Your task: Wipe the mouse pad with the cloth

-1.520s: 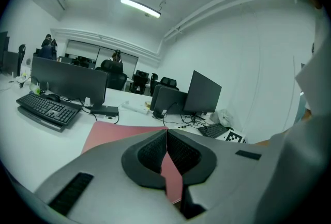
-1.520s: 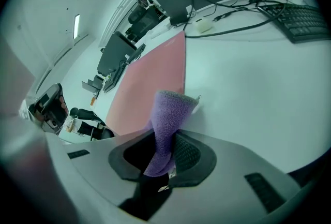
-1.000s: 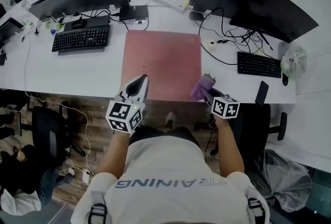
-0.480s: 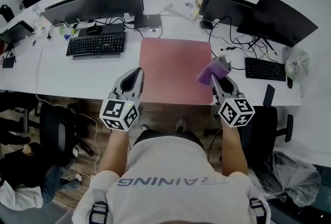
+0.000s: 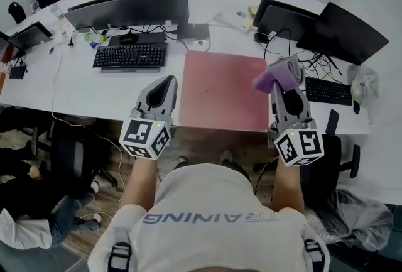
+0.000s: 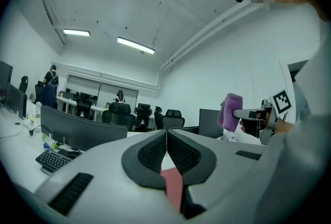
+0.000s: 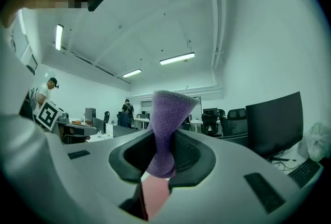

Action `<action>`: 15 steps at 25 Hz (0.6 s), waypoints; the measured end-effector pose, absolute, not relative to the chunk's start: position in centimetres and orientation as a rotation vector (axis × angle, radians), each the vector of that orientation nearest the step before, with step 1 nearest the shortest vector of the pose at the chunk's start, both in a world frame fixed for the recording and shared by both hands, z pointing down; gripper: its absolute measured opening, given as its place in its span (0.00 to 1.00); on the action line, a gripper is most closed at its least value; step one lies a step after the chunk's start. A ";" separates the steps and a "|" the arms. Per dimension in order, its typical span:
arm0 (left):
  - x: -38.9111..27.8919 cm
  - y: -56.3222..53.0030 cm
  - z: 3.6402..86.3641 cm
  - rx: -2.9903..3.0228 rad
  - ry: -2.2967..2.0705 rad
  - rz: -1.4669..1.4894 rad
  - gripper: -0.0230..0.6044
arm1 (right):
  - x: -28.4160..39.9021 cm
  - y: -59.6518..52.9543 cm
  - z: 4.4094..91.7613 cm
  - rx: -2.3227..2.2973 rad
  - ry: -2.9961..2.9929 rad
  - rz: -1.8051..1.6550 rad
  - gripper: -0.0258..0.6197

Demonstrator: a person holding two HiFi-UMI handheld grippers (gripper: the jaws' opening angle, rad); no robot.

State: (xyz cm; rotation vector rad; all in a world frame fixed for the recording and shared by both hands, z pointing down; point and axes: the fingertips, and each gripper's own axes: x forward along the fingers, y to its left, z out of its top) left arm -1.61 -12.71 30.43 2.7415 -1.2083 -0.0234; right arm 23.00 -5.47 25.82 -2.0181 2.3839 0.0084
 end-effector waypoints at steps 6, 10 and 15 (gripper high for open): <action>-2.0 -12.7 30.3 2.753 -1.185 -0.040 0.09 | 22.4 -5.9 26.4 -2.040 2.378 0.001 0.19; -1.8 -12.9 30.8 2.756 -1.164 -0.042 0.09 | 22.4 -6.1 26.9 -2.047 2.377 -0.020 0.19; -1.1 -13.1 31.0 2.754 -1.143 -0.036 0.09 | 22.5 -6.5 27.3 -2.046 2.394 -0.030 0.19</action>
